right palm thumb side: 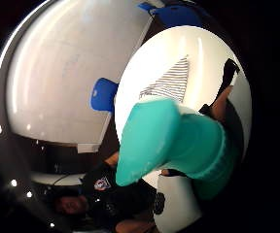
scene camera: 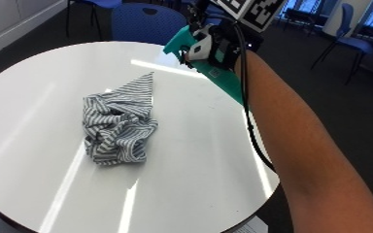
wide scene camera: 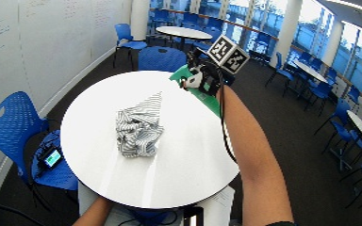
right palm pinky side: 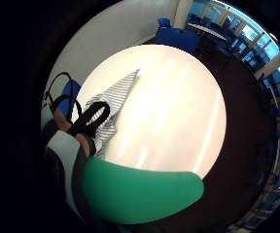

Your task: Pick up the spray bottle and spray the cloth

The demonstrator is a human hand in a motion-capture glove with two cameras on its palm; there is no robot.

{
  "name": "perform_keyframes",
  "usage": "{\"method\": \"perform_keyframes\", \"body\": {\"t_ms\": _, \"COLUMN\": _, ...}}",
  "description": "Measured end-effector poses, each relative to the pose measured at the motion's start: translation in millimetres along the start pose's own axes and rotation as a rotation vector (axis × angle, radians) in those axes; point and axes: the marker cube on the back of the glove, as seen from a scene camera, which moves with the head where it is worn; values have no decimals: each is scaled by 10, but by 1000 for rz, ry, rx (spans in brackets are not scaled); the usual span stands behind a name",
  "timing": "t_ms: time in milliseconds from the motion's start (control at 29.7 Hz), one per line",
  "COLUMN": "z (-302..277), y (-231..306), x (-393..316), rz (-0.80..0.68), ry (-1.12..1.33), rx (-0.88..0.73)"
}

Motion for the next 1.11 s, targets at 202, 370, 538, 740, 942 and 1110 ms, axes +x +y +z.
{"method": "perform_keyframes", "body": {"t_ms": 202, "z": 105, "y": -19, "x": -219, "rz": -17, "ry": 152, "rx": -125}}
{"method": "perform_keyframes", "body": {"t_ms": 370, "z": 330, "y": -23, "x": -317, "rz": -21, "ry": 254, "rx": -226}}
{"method": "perform_keyframes", "body": {"t_ms": 538, "z": 534, "y": -28, "x": -394, "rz": -32, "ry": 405, "rx": -330}}
{"method": "perform_keyframes", "body": {"t_ms": 740, "z": 761, "y": -52, "x": -546, "rz": -36, "ry": 573, "rx": -419}}
{"method": "perform_keyframes", "body": {"t_ms": 942, "z": 993, "y": -4, "x": -645, "rz": -48, "ry": 776, "rx": -514}}
{"method": "perform_keyframes", "body": {"t_ms": 1110, "z": 1139, "y": 32, "x": -672, "rz": -66, "ry": 822, "rx": -561}}
